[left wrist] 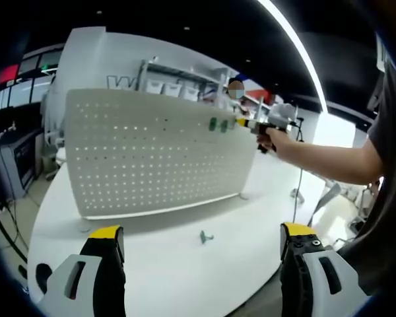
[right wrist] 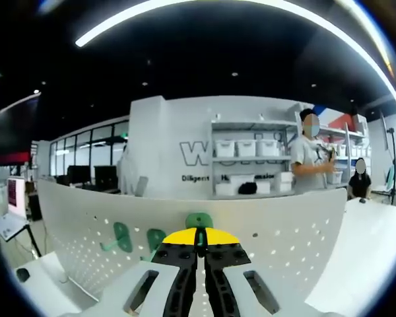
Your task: Insert the hook assembly into the mounting plate slot until the hook locks in place.
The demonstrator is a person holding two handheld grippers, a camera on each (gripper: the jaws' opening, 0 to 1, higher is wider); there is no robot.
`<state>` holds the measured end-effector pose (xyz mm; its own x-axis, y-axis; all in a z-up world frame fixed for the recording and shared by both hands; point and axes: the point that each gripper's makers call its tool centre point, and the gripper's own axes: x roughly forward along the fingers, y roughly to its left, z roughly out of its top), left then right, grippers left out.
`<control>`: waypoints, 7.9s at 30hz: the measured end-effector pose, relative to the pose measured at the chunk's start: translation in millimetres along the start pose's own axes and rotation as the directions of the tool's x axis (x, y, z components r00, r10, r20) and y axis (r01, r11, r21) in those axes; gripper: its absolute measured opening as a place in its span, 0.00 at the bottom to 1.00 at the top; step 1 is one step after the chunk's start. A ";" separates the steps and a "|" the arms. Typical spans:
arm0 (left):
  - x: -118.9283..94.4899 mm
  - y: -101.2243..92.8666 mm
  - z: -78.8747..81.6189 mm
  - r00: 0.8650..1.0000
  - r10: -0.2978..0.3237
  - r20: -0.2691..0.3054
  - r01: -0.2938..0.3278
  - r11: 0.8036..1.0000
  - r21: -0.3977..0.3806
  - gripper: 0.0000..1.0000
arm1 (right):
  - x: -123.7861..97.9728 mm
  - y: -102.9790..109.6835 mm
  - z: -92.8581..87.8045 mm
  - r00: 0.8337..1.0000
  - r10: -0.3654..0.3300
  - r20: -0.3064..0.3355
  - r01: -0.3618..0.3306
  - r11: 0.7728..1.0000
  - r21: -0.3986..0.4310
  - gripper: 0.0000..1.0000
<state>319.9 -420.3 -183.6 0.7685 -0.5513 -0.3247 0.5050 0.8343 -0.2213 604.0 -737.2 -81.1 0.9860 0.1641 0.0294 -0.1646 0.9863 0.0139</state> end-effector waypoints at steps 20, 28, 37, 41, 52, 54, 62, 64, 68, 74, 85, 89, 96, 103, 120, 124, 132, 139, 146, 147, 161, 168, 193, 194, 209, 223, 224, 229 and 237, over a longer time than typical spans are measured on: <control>1.4 0.2 -1.2 1.000 0.002 -0.005 -0.002 1.000 0.002 0.99 | 1.0 -4.3 -14.9 1.000 -0.010 -0.024 0.010 1.000 0.006 0.00; -0.9 0.6 -1.6 1.000 0.007 -0.004 -0.007 1.000 0.001 0.98 | 4.7 -2.9 -22.9 0.999 -0.015 -0.048 0.016 1.000 0.019 0.00; -1.5 2.8 -3.7 1.000 0.013 -0.006 -0.013 1.000 -0.003 0.98 | 2.6 -2.3 -21.2 0.998 -0.025 -0.050 0.024 1.000 -0.020 0.01; -1.0 1.6 -3.3 1.000 0.008 -0.004 -0.008 1.000 0.001 0.98 | 1.1 0.8 -21.3 0.995 -0.033 -0.093 0.024 0.995 -0.097 0.02; -3.6 2.9 -1.3 1.000 0.005 0.003 -0.005 1.000 0.002 0.97 | 5.2 -5.5 -15.9 0.996 -0.040 -0.085 0.034 0.997 -0.066 0.08; -3.6 2.8 -2.4 1.000 0.005 -0.001 -0.005 1.000 0.002 0.97 | 4.5 -5.9 -11.1 0.996 -0.043 -0.072 0.038 0.996 -0.075 0.09; -4.4 -3.0 0.8 1.000 -0.005 0.009 0.005 1.000 0.014 0.97 | -0.2 -6.2 1.2 0.998 -0.028 -0.048 0.023 0.993 -0.116 0.16; -5.3 -3.9 1.8 1.000 -0.006 0.012 0.006 1.000 0.016 0.98 | -5.6 -6.1 5.6 0.999 -0.025 -0.039 0.020 0.994 -0.108 0.18; -7.2 -5.6 1.3 1.000 -0.005 0.011 0.005 1.000 0.018 0.97 | -19.8 -2.1 11.1 1.000 0.001 -0.030 -0.006 0.987 -0.159 0.18; -7.9 -10.3 0.6 1.000 -0.010 0.009 0.010 1.000 0.030 0.97 | -47.9 -6.6 14.1 0.999 0.015 -0.031 -0.020 0.987 -0.162 0.18; -7.0 -21.3 -0.2 1.000 -0.018 -0.001 0.018 0.998 0.055 0.96 | -104.4 20.6 10.7 0.997 0.068 -0.047 -0.074 0.985 -0.154 0.19; -9.1 -24.9 0.6 1.000 -0.020 0.004 0.020 0.998 0.060 0.96 | -121.3 36.5 10.7 0.994 0.096 -0.048 -0.102 0.986 -0.132 0.19; -14.0 -25.6 -0.5 1.000 -0.008 0.008 0.007 0.998 0.063 0.96 | -140.8 53.9 -5.3 0.989 0.125 -0.077 -0.133 0.985 -0.112 0.21; -19.2 -27.5 -5.0 1.000 0.000 0.006 -0.001 0.998 0.062 0.95 | -168.9 63.0 -39.5 0.982 0.128 -0.142 -0.138 0.989 -0.059 0.23; -34.5 -30.0 -15.6 1.000 0.013 -0.015 -0.012 0.998 0.064 0.95 | -239.2 102.8 -113.5 0.927 0.212 -0.309 -0.214 0.976 0.028 0.26; -36.8 -27.7 -19.7 1.000 0.021 -0.022 -0.020 0.998 0.067 0.95 | -251.3 115.1 -123.1 0.914 0.231 -0.333 -0.228 0.972 0.048 0.29; -37.1 -26.0 -28.7 0.999 0.014 -0.038 -0.011 0.998 0.067 0.94 | -277.3 139.2 -141.4 0.885 0.276 -0.375 -0.263 0.961 0.086 0.31; -35.3 -23.6 -38.8 0.998 -0.012 -0.062 0.016 0.998 0.061 0.94 | -296.8 158.9 -150.3 0.863 0.308 -0.400 -0.294 0.951 0.099 0.32; -27.3 -26.7 -52.2 0.995 -0.040 -0.094 0.045 0.998 0.047 0.93 | -312.5 163.6 -156.1 0.854 0.304 -0.423 -0.280 0.952 0.119 0.33; -24.9 -28.8 -54.4 0.994 -0.044 -0.098 0.049 0.997 0.054 0.92 | -313.9 163.7 -155.7 0.854 0.302 -0.424 -0.279 0.953 0.119 0.33; 2.3 -41.1 -80.7 0.985 -0.072 -0.157 0.081 0.995 0.056 0.91 | -326.5 156.7 -169.3 0.842 0.295 -0.452 -0.259 0.955 0.141 0.33; 30.8 -45.0 -91.5 0.983 -0.073 -0.168 0.083 0.995 0.053 0.91 | -329.3 156.0 -175.5 0.828 0.313 -0.466 -0.273 0.950 0.153 0.32; 153.6 -25.1 -131.1 0.942 -0.130 -0.309 0.167 0.981 0.097 0.79 | -320.6 136.3 -184.5 0.813 0.300 -0.500 -0.235 0.953 0.189 0.31; 156.3 -22.4 -131.9 0.943 -0.126 -0.307 0.165 0.981 0.103 0.77 | -320.7 136.0 -184.9 0.813 0.299 -0.500 -0.233 0.953 0.192 0.31; 203.5 -19.2 -146.1 0.929 -0.144 -0.340 0.176 0.982 0.065 0.63 | -314.1 136.8 -187.7 0.787 0.310 -0.533 -0.241 0.950 0.198 0.29; 238.6 -17.8 -154.8 0.910 -0.131 -0.394 0.145 0.989 0.006 0.55 | -314.8 119.0 -198.5 0.780 0.279 -0.561 -0.190 0.959 0.212 0.29; 238.4 -17.2 -157.4 0.906 -0.121 -0.405 0.147 0.989 0.033 0.54 | -314.5 118.2 -198.5 0.780 0.277 -0.561 -0.188 0.959 0.212 0.29; 239.8 -19.9 -161.0 0.902 -0.124 -0.413 0.150 0.988 0.031 0.49 | -314.5 113.3 -202.2 0.777 0.269 -0.568 -0.176 0.961 0.215 0.28; 245.5 -22.0 -165.6 0.891 -0.126 -0.435 0.151 0.988 0.023 0.42 | -314.6 111.5 -208.5 0.771 0.267 -0.578 -0.166 0.961 0.223 0.28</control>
<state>432.5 -575.0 -410.7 0.4501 -0.5995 -0.6618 0.6244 0.7411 -0.2467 281.0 -675.0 -297.2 0.7318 0.4009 -0.5510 -0.3277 0.9160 0.2312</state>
